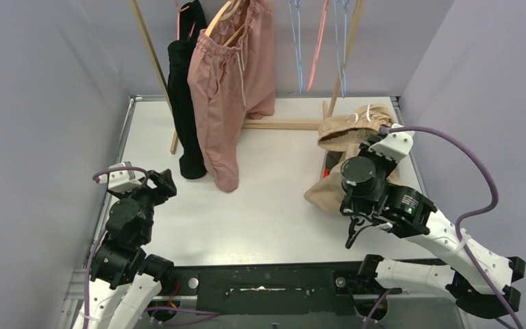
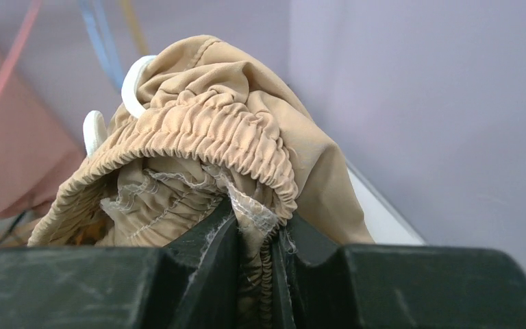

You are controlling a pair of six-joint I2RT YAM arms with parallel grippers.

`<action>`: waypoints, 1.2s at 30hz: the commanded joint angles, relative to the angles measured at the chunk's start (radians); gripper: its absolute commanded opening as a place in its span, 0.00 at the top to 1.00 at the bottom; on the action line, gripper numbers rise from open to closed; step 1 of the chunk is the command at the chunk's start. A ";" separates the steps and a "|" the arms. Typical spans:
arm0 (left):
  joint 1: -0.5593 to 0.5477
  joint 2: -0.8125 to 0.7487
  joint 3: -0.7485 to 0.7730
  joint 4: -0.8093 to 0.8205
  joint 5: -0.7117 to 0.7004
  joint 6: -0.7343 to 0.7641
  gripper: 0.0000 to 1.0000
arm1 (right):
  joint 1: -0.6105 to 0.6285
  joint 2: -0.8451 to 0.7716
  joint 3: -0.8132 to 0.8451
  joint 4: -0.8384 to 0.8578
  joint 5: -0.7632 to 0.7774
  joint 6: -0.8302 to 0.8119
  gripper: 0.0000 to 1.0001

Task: Remove the shorts from the hanger
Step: Place the shorts in the basket.

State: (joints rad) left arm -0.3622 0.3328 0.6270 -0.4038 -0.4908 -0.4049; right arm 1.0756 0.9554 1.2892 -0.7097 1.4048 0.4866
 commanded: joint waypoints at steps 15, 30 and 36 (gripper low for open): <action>0.008 0.012 -0.007 0.071 0.028 0.025 0.27 | -0.865 0.119 0.053 0.226 -0.834 -0.176 1.00; 0.008 0.007 -0.009 0.075 0.028 0.028 0.27 | -0.992 0.174 -0.145 0.220 -0.979 -0.055 1.00; 0.007 0.000 -0.010 0.075 0.032 0.030 0.27 | -0.993 0.135 -0.356 0.320 -1.259 0.036 0.99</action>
State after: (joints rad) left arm -0.3595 0.3408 0.6170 -0.3920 -0.4812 -0.3950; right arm 0.0872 1.1427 0.9840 -0.5026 0.3199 0.4374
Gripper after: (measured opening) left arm 0.728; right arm 0.153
